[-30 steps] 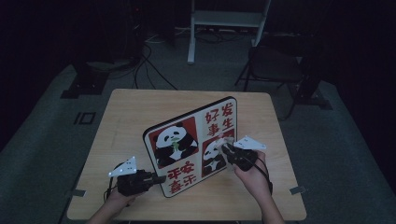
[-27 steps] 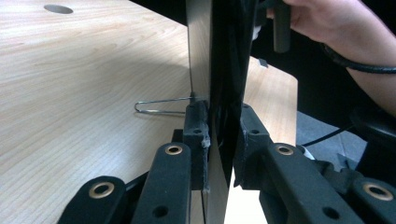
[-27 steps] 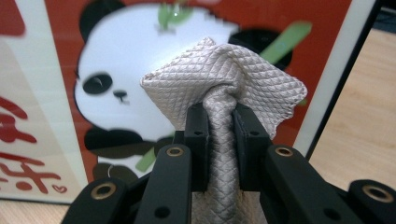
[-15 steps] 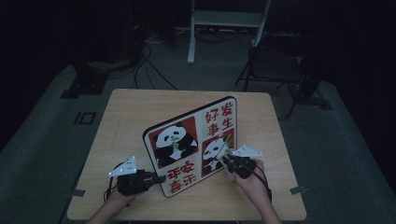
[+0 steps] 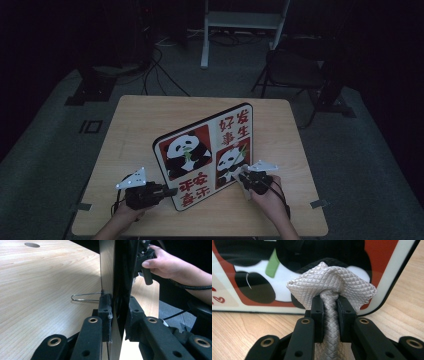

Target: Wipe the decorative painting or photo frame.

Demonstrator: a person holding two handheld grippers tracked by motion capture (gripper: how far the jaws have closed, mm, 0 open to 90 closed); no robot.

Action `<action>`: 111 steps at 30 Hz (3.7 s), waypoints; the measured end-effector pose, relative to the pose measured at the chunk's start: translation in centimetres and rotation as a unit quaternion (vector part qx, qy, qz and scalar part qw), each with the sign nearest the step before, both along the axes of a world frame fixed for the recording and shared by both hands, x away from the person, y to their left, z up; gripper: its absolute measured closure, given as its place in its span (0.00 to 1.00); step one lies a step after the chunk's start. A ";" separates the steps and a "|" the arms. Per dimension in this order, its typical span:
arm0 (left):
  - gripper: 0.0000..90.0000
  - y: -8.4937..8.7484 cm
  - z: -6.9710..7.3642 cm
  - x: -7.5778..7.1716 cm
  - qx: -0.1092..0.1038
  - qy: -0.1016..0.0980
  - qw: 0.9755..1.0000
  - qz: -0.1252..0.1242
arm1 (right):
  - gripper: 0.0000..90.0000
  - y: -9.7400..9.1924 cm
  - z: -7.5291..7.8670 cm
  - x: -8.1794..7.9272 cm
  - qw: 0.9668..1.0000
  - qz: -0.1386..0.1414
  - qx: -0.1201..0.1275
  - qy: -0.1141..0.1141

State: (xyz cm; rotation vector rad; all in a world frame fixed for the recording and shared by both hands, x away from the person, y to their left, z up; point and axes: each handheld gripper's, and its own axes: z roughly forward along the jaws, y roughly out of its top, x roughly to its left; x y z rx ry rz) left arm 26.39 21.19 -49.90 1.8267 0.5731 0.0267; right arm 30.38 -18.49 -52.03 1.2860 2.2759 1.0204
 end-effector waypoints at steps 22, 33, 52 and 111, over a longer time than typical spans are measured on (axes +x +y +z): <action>0.88 0.0 0.0 0.0 0.000 -0.001 1.000 0.008 | 0.87 -1.0 5.8 -0.9 0.997 -0.006 0.048 -0.062; 0.88 0.0 0.0 -0.1 0.002 -0.001 1.000 0.009 | 0.87 -0.2 13.5 -1.1 0.983 0.009 0.097 -0.157; 0.88 0.0 0.1 -0.1 0.002 -0.001 1.000 0.009 | 0.87 3.5 19.9 0.9 0.968 0.034 0.113 -0.221; 0.88 -0.1 0.0 -0.1 0.001 0.001 1.000 0.008 | 0.86 2.7 3.6 -0.7 0.998 0.020 0.022 -0.061</action>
